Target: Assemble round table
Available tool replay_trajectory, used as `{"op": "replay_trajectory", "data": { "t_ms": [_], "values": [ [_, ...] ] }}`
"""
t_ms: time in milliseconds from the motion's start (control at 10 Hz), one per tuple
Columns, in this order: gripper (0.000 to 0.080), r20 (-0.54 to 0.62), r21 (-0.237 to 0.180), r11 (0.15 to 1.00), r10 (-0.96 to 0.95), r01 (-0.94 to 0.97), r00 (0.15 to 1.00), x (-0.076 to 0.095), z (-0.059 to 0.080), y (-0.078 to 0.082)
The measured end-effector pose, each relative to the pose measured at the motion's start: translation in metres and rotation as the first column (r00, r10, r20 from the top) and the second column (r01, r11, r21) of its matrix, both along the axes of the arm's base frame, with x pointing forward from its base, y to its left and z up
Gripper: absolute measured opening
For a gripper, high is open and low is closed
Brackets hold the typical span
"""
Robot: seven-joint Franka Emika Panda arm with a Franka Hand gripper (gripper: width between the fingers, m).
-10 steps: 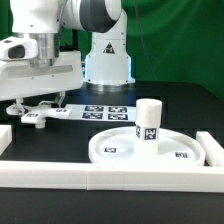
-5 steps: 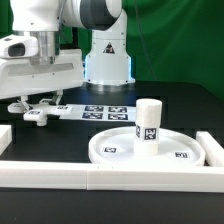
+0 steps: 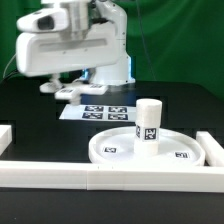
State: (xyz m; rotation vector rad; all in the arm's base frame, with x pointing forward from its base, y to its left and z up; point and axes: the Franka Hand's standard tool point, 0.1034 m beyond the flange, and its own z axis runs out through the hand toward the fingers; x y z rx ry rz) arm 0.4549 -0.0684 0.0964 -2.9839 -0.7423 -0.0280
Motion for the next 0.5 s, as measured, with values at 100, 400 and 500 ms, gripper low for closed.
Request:
{"op": "replay_trajectory", "data": {
  "t_ms": [100, 400, 500],
  "values": [
    [0.0446, -0.006, 0.004, 0.999, -0.037, 0.037, 0.999, 0.010, 0.011, 0.021],
    [0.0446, 0.027, -0.019, 0.998, -0.064, 0.065, 0.998, 0.057, 0.024, 0.074],
    [0.0446, 0.024, -0.033, 0.999, -0.009, 0.010, 1.000, 0.059, 0.020, 0.073]
  ]
}}
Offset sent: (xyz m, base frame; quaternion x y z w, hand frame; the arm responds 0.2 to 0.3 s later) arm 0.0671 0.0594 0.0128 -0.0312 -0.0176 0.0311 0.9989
